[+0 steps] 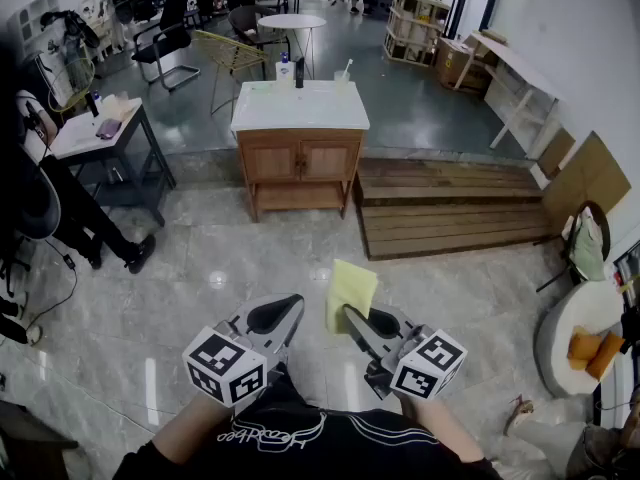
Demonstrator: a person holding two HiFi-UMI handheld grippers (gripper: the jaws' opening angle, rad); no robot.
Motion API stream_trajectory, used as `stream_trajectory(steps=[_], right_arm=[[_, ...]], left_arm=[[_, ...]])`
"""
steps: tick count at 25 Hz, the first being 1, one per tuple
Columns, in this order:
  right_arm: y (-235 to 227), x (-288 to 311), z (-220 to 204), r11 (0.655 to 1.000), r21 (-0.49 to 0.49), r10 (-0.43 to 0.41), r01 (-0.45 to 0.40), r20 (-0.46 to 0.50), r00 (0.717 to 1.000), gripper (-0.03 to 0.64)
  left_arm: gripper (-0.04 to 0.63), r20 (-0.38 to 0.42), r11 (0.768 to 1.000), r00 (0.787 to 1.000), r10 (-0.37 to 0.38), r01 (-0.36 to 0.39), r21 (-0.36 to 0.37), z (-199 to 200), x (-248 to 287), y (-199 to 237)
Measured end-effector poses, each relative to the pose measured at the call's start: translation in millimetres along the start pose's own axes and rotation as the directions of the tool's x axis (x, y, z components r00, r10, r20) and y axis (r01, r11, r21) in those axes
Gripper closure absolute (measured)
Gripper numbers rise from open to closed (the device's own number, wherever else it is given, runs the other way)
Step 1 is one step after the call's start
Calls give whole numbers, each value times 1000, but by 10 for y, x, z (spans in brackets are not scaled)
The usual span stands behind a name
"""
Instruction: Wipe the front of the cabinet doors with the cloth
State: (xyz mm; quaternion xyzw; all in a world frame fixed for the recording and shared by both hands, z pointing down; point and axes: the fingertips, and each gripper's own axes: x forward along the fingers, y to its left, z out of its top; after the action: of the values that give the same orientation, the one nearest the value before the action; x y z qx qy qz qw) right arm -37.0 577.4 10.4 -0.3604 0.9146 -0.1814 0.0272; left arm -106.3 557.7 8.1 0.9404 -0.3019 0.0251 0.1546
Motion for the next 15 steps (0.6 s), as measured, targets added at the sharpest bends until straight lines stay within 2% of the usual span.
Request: stream_trajectory(steps=[12, 15], right_arm=[[-275, 465, -25, 1000, 3, -10, 11, -8, 1000, 577], [-409, 653, -48, 1000, -20, -24, 24, -20, 1000, 577]], left_arm=[[589, 6, 999, 999, -32, 33, -42, 12, 179, 571], [589, -5, 996, 999, -33, 32, -77, -20, 292, 826]])
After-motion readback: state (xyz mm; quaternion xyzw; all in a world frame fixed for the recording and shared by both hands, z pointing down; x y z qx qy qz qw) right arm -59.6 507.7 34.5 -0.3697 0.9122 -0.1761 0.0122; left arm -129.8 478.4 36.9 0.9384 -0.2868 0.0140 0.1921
